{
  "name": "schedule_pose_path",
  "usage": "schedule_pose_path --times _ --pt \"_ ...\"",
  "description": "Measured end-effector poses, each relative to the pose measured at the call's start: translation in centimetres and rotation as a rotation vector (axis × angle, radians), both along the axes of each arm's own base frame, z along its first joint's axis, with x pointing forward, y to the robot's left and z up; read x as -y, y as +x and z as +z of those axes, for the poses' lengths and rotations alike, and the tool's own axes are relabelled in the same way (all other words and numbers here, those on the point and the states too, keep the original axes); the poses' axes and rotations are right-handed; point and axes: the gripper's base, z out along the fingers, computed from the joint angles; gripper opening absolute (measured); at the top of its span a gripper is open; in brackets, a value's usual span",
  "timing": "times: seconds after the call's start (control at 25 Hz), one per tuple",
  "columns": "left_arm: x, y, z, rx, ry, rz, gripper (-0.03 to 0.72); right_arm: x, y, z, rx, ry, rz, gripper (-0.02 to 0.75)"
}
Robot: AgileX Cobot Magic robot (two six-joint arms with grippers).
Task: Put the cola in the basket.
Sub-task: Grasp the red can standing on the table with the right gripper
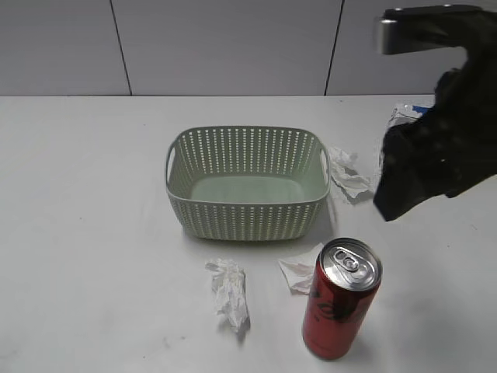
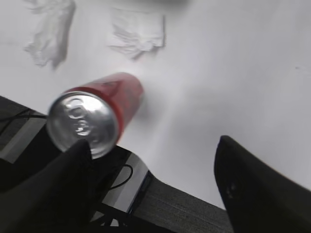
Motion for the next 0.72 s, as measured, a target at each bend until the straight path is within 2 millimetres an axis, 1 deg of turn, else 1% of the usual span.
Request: schedule_pose_path --times 0.08,0.16,0.28,0.44,0.6,0.72 --pt "0.0 0.0 0.0 0.0 0.0 0.0 0.217 -2.2 -1.1 -0.2 -0.018 0.003 0.038 0.591" --pt "0.0 0.0 0.0 0.0 0.0 0.0 0.217 -3.8 -1.8 -0.8 -0.034 0.001 0.066 0.591" --pt "0.0 0.0 0.0 0.0 0.0 0.0 0.217 -5.5 -2.3 -1.6 -0.053 0.01 0.05 0.614" --pt "0.0 0.0 0.0 0.0 0.0 0.0 0.217 -6.3 -1.9 -2.9 -0.091 -0.018 -0.017 0.641" --pt "0.0 0.0 0.0 0.0 0.0 0.0 0.217 -6.8 -1.4 -4.4 -0.146 -0.049 -0.115 0.645" --pt "0.0 0.0 0.0 0.0 0.0 0.0 0.217 -7.1 -1.2 -5.4 -0.182 -0.069 -0.148 0.646"
